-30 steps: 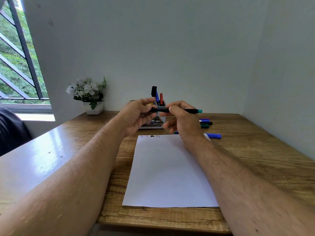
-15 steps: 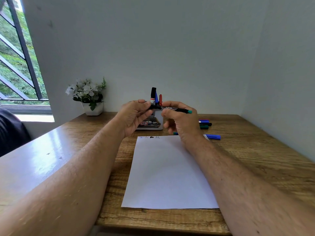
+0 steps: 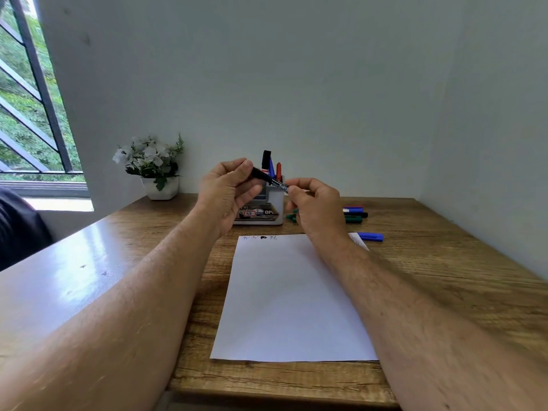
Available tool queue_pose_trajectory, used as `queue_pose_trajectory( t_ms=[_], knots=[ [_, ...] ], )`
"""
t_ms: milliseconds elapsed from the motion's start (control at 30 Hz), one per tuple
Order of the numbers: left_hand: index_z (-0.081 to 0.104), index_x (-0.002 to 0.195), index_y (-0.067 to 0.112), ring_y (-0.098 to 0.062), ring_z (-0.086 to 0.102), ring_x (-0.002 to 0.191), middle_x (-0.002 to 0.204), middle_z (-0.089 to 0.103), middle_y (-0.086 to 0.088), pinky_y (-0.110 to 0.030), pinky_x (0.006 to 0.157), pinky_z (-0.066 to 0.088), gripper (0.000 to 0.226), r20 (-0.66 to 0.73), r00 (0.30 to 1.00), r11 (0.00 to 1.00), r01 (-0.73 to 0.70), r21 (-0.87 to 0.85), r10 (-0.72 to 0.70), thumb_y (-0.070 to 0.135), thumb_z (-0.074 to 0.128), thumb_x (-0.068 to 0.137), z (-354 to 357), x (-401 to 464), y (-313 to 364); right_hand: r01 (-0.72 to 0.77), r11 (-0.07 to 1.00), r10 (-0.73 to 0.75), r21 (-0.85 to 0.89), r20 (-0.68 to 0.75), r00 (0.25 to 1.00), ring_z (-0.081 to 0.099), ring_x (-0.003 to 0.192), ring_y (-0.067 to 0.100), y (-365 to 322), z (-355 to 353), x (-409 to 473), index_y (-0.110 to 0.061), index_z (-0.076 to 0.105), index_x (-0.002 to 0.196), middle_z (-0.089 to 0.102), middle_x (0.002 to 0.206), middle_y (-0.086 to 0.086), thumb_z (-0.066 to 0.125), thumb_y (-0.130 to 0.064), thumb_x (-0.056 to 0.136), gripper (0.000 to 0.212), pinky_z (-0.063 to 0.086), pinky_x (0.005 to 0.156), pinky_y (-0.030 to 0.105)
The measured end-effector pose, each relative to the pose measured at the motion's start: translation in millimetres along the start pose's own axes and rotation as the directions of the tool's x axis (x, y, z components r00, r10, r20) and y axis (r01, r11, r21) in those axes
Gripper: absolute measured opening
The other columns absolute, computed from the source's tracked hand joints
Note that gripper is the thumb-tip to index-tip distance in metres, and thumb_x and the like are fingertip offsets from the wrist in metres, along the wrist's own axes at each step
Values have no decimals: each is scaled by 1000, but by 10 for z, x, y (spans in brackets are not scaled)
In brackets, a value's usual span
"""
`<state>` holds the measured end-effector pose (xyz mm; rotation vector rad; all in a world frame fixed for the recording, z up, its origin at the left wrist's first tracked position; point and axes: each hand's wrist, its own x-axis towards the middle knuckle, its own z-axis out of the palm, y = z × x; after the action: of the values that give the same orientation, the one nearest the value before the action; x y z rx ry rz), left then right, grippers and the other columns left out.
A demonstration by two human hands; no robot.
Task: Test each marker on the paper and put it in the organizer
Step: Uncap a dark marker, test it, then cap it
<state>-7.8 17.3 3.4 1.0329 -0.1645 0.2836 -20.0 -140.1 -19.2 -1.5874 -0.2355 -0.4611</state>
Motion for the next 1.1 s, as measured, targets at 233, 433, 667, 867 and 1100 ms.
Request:
queue_pose_trajectory(
  t_ms=[233,433,667,867,1100],
  knots=[
    [61,99,7,-16,73,72,93,72,-14,-22,59,59,9,3,1000,999,-6,54,6,6,65,91,-31,13,-44,14,995,-13,-100,12,1000,48,62,7,19,31,-7,-28,62,83,59,78,-6,58,-20,98,18,38,51,21],
    [61,99,8,-19,73,78,93,72,-13,-23,61,60,10,-3,1000,998,-7,55,8,5,65,91,-8,30,-82,-127,992,127,10,19,992,40,49,9,-3,28,13,-22,64,85,51,64,-3,56,-20,99,16,32,45,22],
    [61,98,9,-21,72,83,96,71,-14,-24,64,61,10,-8,1000,999,-12,42,13,4,65,90,-4,48,-87,-305,925,287,228,109,952,31,36,6,-24,35,1,-16,64,95,46,60,-1,54,-18,100,12,25,36,17],
    [61,96,9,-19,72,77,91,72,-12,-23,61,59,9,-9,1000,1000,-9,24,9,2,65,90,-2,58,-96,-376,886,350,272,140,926,28,32,4,-23,48,13,-15,64,98,41,51,-7,53,-19,100,12,24,34,16],
    [60,96,9,-24,72,85,100,70,-17,-27,65,62,8,-10,1000,999,5,33,-5,2,62,92,5,31,-98,-402,856,360,325,185,915,26,33,4,-42,32,-26,-14,63,97,38,48,-7,49,-15,101,14,22,33,15]
  ],
)
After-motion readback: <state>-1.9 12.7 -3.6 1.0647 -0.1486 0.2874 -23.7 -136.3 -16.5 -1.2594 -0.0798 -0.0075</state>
